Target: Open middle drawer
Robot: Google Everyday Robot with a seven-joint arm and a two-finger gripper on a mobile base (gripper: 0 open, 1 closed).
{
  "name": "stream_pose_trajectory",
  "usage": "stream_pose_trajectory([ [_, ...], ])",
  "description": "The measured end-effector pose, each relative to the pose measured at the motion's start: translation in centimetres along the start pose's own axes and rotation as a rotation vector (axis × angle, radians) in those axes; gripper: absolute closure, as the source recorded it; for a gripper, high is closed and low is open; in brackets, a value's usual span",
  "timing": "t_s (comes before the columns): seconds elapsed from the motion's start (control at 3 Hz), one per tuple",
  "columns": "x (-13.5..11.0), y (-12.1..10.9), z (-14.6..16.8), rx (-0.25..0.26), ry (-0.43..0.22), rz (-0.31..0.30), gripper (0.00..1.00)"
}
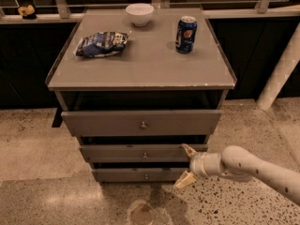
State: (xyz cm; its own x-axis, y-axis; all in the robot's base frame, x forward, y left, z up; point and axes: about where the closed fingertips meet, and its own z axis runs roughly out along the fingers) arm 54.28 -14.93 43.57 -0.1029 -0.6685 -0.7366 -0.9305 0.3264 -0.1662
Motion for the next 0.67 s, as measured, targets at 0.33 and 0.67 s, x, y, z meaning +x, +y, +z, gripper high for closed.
stream_pose_trajectory([
  [0.33, 0.99, -1.62, 3.78, -0.014, 0.014, 0.034, 0.0],
  [0.67, 0.98, -1.62, 3.78, -0.014, 0.014, 0.034, 0.0],
])
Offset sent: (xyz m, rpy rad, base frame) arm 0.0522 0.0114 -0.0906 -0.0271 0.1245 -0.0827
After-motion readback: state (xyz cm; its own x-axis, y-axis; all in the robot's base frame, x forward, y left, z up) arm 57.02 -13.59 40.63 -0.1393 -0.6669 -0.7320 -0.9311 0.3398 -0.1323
